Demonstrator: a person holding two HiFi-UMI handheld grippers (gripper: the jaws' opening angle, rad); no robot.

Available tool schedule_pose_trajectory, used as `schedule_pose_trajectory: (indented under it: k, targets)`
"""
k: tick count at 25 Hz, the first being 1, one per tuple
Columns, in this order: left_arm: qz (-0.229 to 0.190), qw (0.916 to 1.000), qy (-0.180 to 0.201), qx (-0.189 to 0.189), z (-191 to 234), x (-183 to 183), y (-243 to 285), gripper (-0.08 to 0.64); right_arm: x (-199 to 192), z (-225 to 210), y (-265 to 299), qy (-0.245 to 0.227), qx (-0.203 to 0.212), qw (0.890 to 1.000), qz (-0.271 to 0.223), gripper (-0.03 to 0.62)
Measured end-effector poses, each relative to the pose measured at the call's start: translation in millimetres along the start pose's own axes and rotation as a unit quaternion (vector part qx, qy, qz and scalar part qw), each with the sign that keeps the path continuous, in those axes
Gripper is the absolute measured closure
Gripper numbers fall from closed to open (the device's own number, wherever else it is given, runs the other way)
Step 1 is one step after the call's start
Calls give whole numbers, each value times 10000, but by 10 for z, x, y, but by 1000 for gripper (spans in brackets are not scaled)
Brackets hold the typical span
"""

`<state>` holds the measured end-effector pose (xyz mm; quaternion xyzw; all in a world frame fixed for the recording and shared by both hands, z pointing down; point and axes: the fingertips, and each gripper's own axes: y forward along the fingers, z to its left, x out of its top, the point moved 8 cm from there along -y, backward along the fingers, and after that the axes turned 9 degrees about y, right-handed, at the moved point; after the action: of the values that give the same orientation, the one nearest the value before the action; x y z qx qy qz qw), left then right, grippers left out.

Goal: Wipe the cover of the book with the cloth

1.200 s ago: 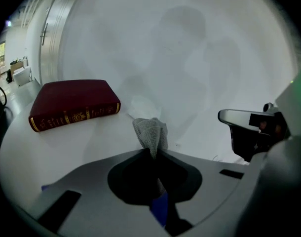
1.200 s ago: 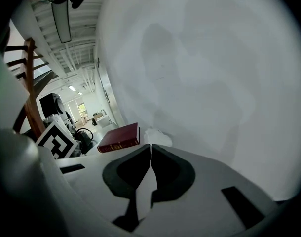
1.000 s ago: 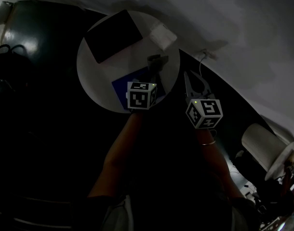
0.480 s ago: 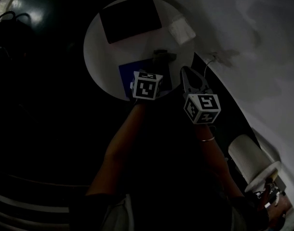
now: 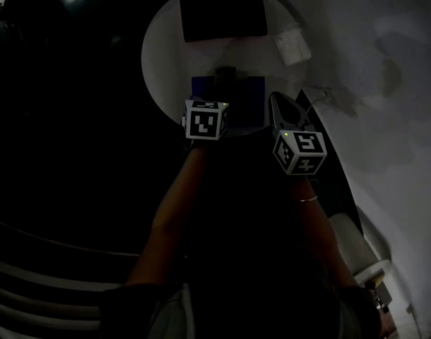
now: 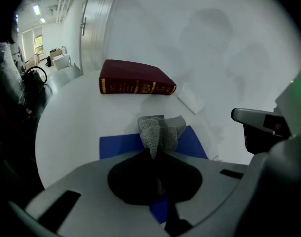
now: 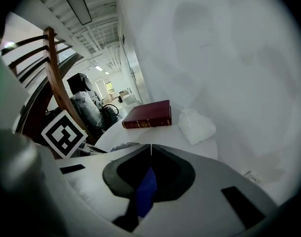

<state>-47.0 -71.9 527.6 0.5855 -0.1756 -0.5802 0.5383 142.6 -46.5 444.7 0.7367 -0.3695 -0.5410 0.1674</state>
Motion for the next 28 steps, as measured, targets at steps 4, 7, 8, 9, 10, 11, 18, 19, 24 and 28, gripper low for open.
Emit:
schedule_pose_trajectory:
  k: [4,7,8,9,10,11,18,19,24,28]
  targets:
    - [28,9989,-361,290,220,-161,-118,526,-32,93,66,-113,138,9998,111,563]
    - [-30,9976,-501,475,350,-231,-191,526,-41,148,113,-194,247,9994,174,563]
    - [-40,9972,-527,527,388,-251,-214,526,-43,167,122,-214,274,9992,188,563]
    - [-34,9968,-559,571,424,-276,-237,526,-46,188,126,-228,292,9991,200,563]
    - [-13,9964,-597,607,457,-303,-261,526,-50,211,126,-240,305,9990,210,563]
    - [14,9959,-647,635,486,-331,-283,526,-54,234,126,-251,319,9989,220,563]
    - [-52,9920,-909,876,666,-443,-426,526,-61,348,172,-380,473,9977,309,563]
    - [-66,9915,-919,923,692,-453,-458,526,-59,360,175,-387,488,9976,313,563]
    - [-266,9871,-1104,1129,779,-456,-696,526,-45,379,134,-373,497,9977,256,563]
    - [-607,9863,-1044,1120,725,-356,-884,526,-83,307,45,-273,356,9989,163,563]
